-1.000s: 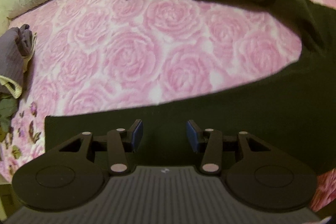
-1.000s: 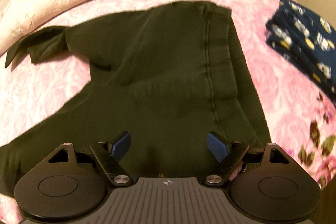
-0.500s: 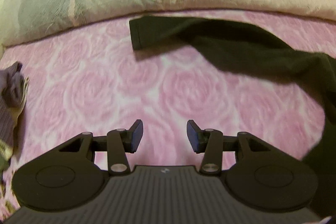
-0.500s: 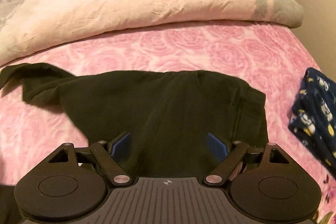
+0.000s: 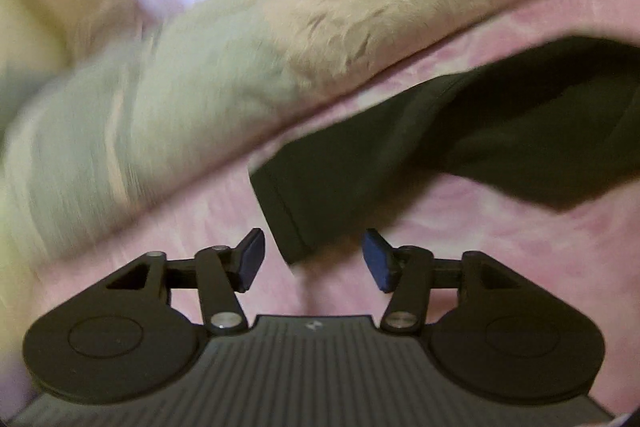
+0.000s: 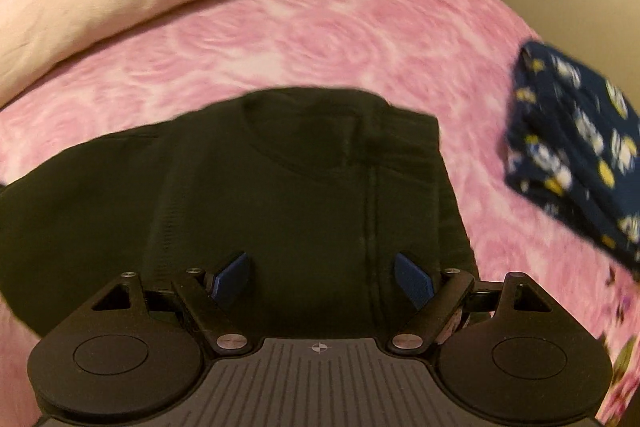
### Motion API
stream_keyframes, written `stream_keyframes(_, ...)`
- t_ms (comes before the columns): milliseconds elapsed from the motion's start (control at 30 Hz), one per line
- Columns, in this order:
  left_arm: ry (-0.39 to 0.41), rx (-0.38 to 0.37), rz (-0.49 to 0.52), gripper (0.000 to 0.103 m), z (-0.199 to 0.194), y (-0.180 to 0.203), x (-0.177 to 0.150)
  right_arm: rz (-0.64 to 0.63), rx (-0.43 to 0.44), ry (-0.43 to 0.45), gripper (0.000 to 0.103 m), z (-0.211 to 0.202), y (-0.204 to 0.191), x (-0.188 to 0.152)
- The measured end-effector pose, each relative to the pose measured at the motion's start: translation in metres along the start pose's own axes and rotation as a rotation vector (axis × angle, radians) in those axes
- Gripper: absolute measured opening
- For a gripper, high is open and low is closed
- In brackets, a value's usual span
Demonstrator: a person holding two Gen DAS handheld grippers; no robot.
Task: Fold clothes
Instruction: 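Smooth the pants with the right tool while the left tool grasps a leg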
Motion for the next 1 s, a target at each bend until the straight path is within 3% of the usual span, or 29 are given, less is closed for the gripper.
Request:
stream_keyframes(67,0.01,-0.016,0.039,0.045,0.0,-0.005,-0.002,0.017,-0.005,-0.016,0.083,0.007,0.001,-0.002)
stream_keyframes(100,0.015,-0.024,0.058,0.021,0.001,-0.007,-0.003,0.02,-0.007,-0.019,0.083,0.009,0.002,-0.003)
stream_keyframes(133,0.02,-0.032,0.078,0.006,0.001,-0.009,-0.003,0.015,-0.011,-0.018,0.083,0.01,0.001,-0.003)
stream_keyframes(233,0.035,-0.055,0.136,0.006,0.001,-0.016,-0.006,0.005,-0.015,-0.017,0.083,0.013,0.002,-0.004)
stream_keyframes(333,0.042,-0.184,-0.076,0.005,-0.042,-0.07,-0.007,0.009,-0.014,-0.018,0.083,0.016,0.005,-0.001)
stream_keyframes(433,0.052,-0.362,-0.368,0.005,-0.09,-0.141,0.0,0.034,-0.012,-0.025,0.083,0.02,0.009,0.005)
stream_keyframes(533,0.06,-0.56,-0.731,0.006,-0.114,-0.204,0.016,0.075,-0.003,-0.036,0.083,0.024,0.009,0.011)
stream_keyframes(600,0.077,-0.652,-0.962,0.006,-0.11,-0.237,0.024,0.098,-0.002,-0.041,0.083,0.026,0.009,0.015)
stream_keyframes(700,-0.032,-0.649,-1.138,0.01,-0.068,-0.252,0.028,0.129,0.0,-0.047,0.083,0.03,0.011,0.017)
stream_keyframes(800,-0.218,-0.659,-1.182,0.01,0.002,-0.228,0.008,0.131,0.003,-0.042,0.083,0.033,0.011,0.016)
stream_keyframes(867,-0.352,-0.642,-1.222,0.016,0.03,-0.199,-0.018,0.111,0.008,-0.034,0.083,0.033,0.011,0.014)
stream_keyframes(933,-0.38,-0.612,-1.253,0.029,0.041,-0.176,-0.043,0.09,0.017,-0.026,0.083,0.033,0.011,0.012)
stream_keyframes(1000,-0.365,-0.552,-1.292,0.031,0.045,-0.166,-0.062,0.071,0.028,-0.019,0.083,0.034,0.012,0.009)
Point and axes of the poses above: each gripper's, at about its wrist camera, not at the fingertips, and z roughly the way its jaws point, y to its right, x to its top, the point moved 3 cm from there along z, roughly the way its jaws point, and after that the axes turned 13 degrees about z, right-handed, at the moved point
